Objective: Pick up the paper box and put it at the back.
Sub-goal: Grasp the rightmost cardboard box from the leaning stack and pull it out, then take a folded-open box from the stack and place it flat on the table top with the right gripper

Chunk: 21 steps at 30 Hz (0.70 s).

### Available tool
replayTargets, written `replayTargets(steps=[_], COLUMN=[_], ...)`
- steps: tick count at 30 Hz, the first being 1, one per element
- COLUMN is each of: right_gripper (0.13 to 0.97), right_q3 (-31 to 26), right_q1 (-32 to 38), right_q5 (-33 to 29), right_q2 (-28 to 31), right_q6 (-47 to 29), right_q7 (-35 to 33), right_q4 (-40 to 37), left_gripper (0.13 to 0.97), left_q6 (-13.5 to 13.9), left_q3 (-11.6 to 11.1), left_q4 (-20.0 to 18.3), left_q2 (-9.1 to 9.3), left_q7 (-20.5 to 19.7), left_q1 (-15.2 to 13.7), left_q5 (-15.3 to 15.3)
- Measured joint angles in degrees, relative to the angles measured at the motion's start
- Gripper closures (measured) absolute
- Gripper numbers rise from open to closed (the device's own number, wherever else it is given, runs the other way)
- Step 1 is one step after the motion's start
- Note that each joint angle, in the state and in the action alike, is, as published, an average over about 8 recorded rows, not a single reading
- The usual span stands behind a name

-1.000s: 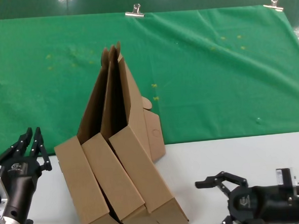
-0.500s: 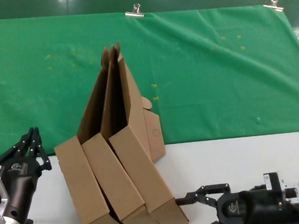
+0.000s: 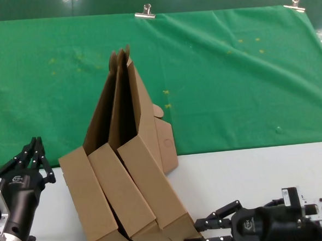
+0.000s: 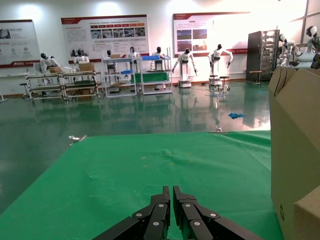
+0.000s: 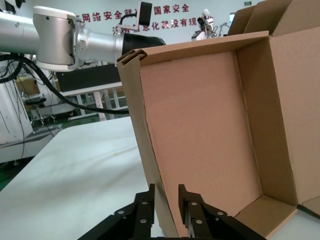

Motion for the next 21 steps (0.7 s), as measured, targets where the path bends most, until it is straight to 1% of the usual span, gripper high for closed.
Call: replayTargets(steps=[1,2,4,8,10,15,18,21], right_gripper=[0.790,0.790,0.818,0.874,0.902,0.923,0.938,0.944], right_q3=[0.2,0.3,0.7,1.6,2.3,5.0,7.8,11.5], right_q1=[-0.1,-0.3,-0.8,-3.2,-5.2,-11.9,-16.0,-18.8], right_q5=[-0.1,-0.2,-0.3,-0.1,0.4,2.7,4.9,7.2], right_q2=[0.0,0.0,0.1,1.3,2.4,6.3,8.8,11.0], right_q6=[0.0,0.0,0.1,0.6,1.0,3.4,6.5,11.3], right_q7=[0.1,0.2,0.6,2.8,4.4,10.2,14.8,19.7], right_q4=[0.1,0.3,1.2,5.2,8.4,18.5,25.1,31.2], left_gripper=[0.929,0.929,0.929,0.929,0.929,0.928,0.925,0.923], left_q6=[0.0,0.0,0.0,0.0,0.0,0.0,0.0,0.0], left_q3=[0.0,0.0,0.0,0.0,0.0,0.0,0.0,0.0], left_q4=[0.0,0.0,0.0,0.0,0.0,0.0,0.0,0.0], left_q2=[0.00,0.00,0.00,0.00,0.00,0.00,0.00,0.00], left_q7=[0.0,0.0,0.0,0.0,0.0,0.0,0.0,0.0], left_q1=[0.0,0.0,0.0,0.0,0.0,0.0,0.0,0.0], left_q5=[0.0,0.0,0.0,0.0,0.0,0.0,0.0,0.0])
